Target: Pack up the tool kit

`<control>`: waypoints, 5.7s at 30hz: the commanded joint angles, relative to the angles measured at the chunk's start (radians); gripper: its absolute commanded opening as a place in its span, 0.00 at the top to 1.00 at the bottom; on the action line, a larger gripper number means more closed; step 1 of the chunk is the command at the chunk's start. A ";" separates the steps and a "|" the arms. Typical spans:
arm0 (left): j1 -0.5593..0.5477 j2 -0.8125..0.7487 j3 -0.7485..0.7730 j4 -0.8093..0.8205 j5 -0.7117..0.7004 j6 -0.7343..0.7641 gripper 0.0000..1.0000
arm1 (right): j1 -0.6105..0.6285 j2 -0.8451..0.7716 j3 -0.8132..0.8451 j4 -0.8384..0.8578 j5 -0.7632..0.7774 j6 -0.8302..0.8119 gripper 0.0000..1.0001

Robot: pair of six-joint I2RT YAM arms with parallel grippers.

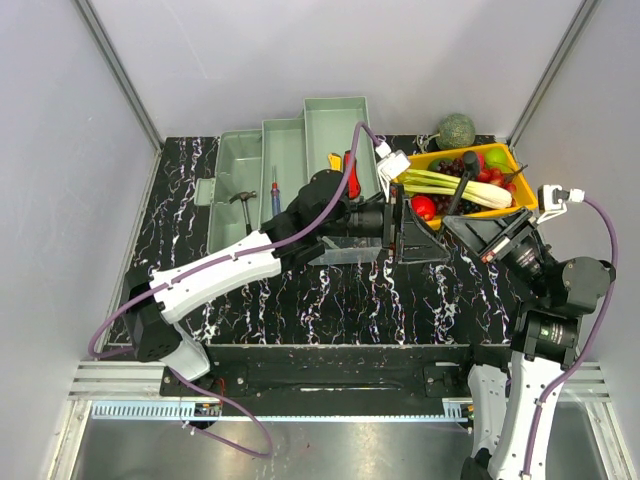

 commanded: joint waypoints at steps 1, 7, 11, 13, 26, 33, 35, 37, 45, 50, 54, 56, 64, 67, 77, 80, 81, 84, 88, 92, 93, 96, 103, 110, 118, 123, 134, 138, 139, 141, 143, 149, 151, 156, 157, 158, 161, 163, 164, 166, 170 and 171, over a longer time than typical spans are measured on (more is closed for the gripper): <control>-0.031 0.000 0.061 0.014 0.013 0.050 0.23 | 0.005 -0.006 -0.010 0.115 -0.046 0.044 1.00; -0.033 0.011 0.089 -0.035 0.007 0.067 0.61 | 0.005 -0.005 -0.040 0.178 -0.054 0.091 1.00; -0.033 -0.006 0.075 -0.045 -0.010 0.086 0.81 | 0.005 0.000 -0.049 0.172 -0.057 0.088 1.00; -0.033 -0.016 0.066 -0.046 -0.026 0.093 0.94 | 0.005 0.006 -0.049 0.144 -0.058 0.065 1.00; -0.011 -0.110 0.115 -0.464 -0.418 0.295 1.00 | 0.005 -0.005 0.020 -0.193 0.035 -0.191 0.05; 0.301 -0.311 -0.004 -0.588 -0.472 0.268 1.00 | 0.006 0.001 -0.023 -0.230 0.060 -0.191 0.05; 0.406 -0.361 -0.032 -0.607 -0.474 0.272 1.00 | 0.005 0.012 -0.032 -0.230 0.064 -0.191 0.05; 0.504 -0.381 -0.034 -0.667 -0.500 0.284 1.00 | 0.005 0.020 -0.035 -0.230 0.067 -0.188 0.05; 0.789 -0.348 -0.126 -0.747 -0.733 0.359 1.00 | 0.005 0.026 -0.063 -0.235 0.075 -0.176 0.07; 0.846 -0.213 -0.124 -0.763 -0.673 0.387 1.00 | 0.005 0.034 -0.084 -0.241 0.081 -0.177 0.08; 0.862 -0.127 -0.147 -0.727 -0.698 0.399 1.00 | 0.005 0.040 -0.092 -0.244 0.081 -0.180 0.10; 0.872 -0.080 -0.143 -0.726 -0.684 0.403 1.00 | 0.005 0.044 -0.092 -0.250 0.083 -0.189 0.10; 0.879 0.085 -0.196 -0.579 -0.489 0.373 1.00 | 0.005 0.032 -0.113 -0.261 0.103 -0.197 0.10; 0.880 0.115 -0.230 -0.511 -0.443 0.381 1.00 | 0.005 0.027 -0.116 -0.262 0.098 -0.199 0.10; 0.880 0.184 -0.278 -0.462 -0.423 0.363 0.97 | 0.005 0.026 -0.138 -0.261 0.098 -0.199 0.10; 0.886 0.211 -0.265 -0.502 -0.468 0.335 0.96 | 0.005 0.023 -0.142 -0.261 0.098 -0.196 0.10; 0.886 0.214 -0.267 -0.502 -0.466 0.332 0.95 | 0.005 0.023 -0.142 -0.261 0.098 -0.194 0.10; 0.886 0.206 -0.276 -0.493 -0.454 0.326 0.87 | 0.005 0.024 -0.142 -0.261 0.097 -0.191 0.10; 0.888 0.174 -0.290 -0.471 -0.432 0.335 0.74 | 0.005 0.024 -0.144 -0.259 0.098 -0.185 0.10; 0.889 0.155 -0.285 -0.471 -0.423 0.355 0.66 | 0.005 0.020 -0.145 -0.261 0.100 -0.177 0.10; 0.892 0.154 -0.285 -0.471 -0.426 0.357 0.66 | 0.005 0.020 -0.145 -0.261 0.098 -0.174 0.10; 0.900 0.148 -0.284 -0.470 -0.414 0.357 0.68 | 0.005 0.015 -0.147 -0.262 0.097 -0.169 0.11; 0.911 0.068 -0.275 -0.491 -0.432 0.349 0.66 | 0.005 0.017 -0.147 -0.273 0.098 -0.168 0.11; 0.922 -0.073 -0.183 -0.607 -0.521 0.363 0.51 | 0.005 0.057 -0.072 -0.475 0.179 -0.333 0.08; 0.955 -0.279 -0.195 -0.652 -0.691 0.361 0.02 | 0.005 0.171 0.028 -0.721 0.376 -0.609 0.09; 1.021 -0.314 -0.245 -0.646 -0.632 0.367 0.01 | 0.008 0.241 0.011 -0.691 0.423 -0.706 0.14; 1.348 -0.259 -0.388 -0.493 -0.164 0.298 0.01 | 0.326 0.426 0.063 -0.559 0.723 -0.774 0.17; 1.350 -0.250 -0.402 -0.500 -0.173 0.321 0.01 | 0.378 0.506 0.060 -0.471 0.810 -0.817 0.18; 1.350 -0.251 -0.408 -0.496 -0.173 0.320 0.01 | 0.382 0.517 0.052 -0.444 0.805 -0.823 0.19; 1.351 -0.257 -0.431 -0.471 -0.153 0.315 0.01 | 0.399 0.543 0.036 -0.378 0.761 -0.834 0.24; 1.353 -0.256 -0.449 -0.448 -0.127 0.300 0.01 | 0.436 0.580 0.040 -0.347 0.744 -0.869 0.33; 1.351 -0.234 -0.448 -0.460 -0.079 0.292 0.01 | 0.531 0.682 0.026 -0.279 0.781 -0.918 0.45; 1.351 -0.236 -0.448 -0.459 -0.075 0.291 0.01 | 0.563 0.721 0.028 -0.260 0.797 -0.939 0.47; 1.353 -0.239 -0.459 -0.451 -0.056 0.278 0.01 | 0.600 0.814 0.036 -0.194 0.843 -0.946 0.52; 1.351 -0.237 -0.457 -0.451 -0.056 0.278 0.01 | 0.600 0.831 0.039 -0.184 0.845 -0.949 0.53; 1.353 -0.237 -0.459 -0.456 -0.055 0.278 0.01 | 0.601 0.845 0.042 -0.175 0.850 -0.949 0.54; 1.353 -0.237 -0.457 -0.460 -0.055 0.278 0.01 | 0.614 0.891 0.057 -0.155 0.853 -0.956 0.56; 1.351 -0.240 -0.452 -0.462 -0.044 0.283 0.01 | 0.626 0.912 0.060 -0.144 0.870 -0.956 0.57; 1.353 -0.242 -0.452 -0.462 -0.044 0.286 0.01 | 0.631 0.920 0.059 -0.137 0.882 -0.955 0.58; 1.353 -0.245 -0.455 -0.465 -0.047 0.287 0.01 | 0.641 0.928 0.052 -0.124 0.894 -0.949 0.60; 1.353 -0.240 -0.454 -0.473 -0.055 0.291 0.01 | 0.655 0.923 0.037 -0.103 0.911 -0.941 0.62; 1.353 -0.237 -0.452 -0.474 -0.055 0.291 0.01 | 0.658 0.920 0.034 -0.101 0.916 -0.936 0.62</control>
